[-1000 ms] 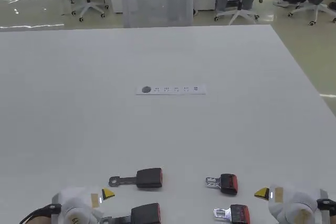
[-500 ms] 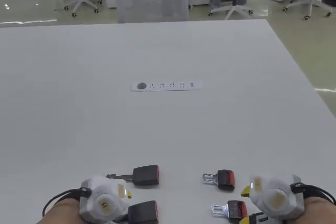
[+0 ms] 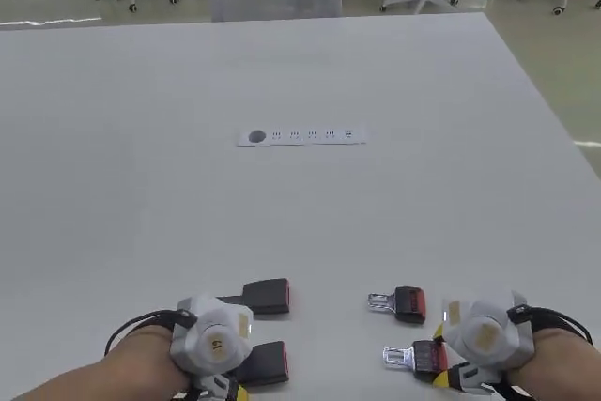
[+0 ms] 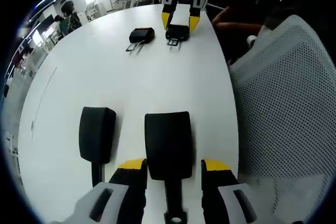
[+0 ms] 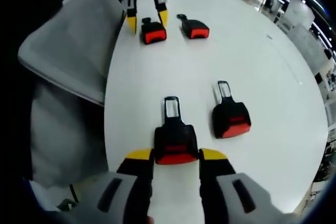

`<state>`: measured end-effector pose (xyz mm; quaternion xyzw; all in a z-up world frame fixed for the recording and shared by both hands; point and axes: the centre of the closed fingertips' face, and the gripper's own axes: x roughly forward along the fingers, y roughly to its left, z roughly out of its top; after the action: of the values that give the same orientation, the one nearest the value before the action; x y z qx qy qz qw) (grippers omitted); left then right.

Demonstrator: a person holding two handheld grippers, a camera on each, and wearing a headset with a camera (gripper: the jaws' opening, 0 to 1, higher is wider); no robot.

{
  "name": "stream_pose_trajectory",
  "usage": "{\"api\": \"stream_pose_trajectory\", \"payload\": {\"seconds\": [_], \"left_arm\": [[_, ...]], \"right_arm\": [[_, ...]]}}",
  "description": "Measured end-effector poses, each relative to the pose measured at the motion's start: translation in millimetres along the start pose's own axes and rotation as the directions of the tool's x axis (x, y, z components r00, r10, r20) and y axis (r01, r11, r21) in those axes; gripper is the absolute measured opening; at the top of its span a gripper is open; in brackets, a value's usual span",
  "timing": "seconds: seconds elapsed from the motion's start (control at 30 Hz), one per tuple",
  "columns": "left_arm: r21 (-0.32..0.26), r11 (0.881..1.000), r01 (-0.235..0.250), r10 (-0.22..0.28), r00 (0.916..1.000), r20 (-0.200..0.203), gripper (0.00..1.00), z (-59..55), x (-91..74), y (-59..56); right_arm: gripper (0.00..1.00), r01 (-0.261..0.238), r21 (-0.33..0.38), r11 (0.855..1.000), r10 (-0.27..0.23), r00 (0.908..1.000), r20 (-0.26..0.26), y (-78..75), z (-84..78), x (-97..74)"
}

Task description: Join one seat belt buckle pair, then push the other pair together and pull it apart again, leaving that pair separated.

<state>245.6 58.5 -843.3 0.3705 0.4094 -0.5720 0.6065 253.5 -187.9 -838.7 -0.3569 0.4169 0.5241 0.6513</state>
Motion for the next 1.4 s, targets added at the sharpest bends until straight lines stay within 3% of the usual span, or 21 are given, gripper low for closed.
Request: {"api": "stream_pose_trajectory", "payload": {"seconds": [0.17,0.47,0.93,1.4], "left_arm": [[0.025,1.000,0.003,-0.003,0.9997,-0.025,0.34,-0.5,1.8,4.7],[0.065,0.998,0.021,-0.018,0.9990,-0.042,0.34,-1.5,1.3,4.2],[0.062,0.998,0.014,-0.009,0.9967,-0.081,0.33,-2.1,1.4,4.6],[0.059,0.998,0.013,-0.010,0.9988,-0.048,0.33,-2.9,1.2,6.8]], "right_arm": [[0.33,-0.024,-0.002,1.000,0.024,0.9997,0.010,-1.8,1.2,2.5],[0.33,-0.059,-0.020,0.998,0.059,0.9982,0.002,-1.4,0.5,4.6],[0.33,-0.092,-0.095,0.991,0.089,0.9956,-0.028,-0.6,0.3,9.0],[0.33,-0.079,-0.095,0.992,0.075,0.9958,-0.053,-1.8,0.5,9.8]]}}
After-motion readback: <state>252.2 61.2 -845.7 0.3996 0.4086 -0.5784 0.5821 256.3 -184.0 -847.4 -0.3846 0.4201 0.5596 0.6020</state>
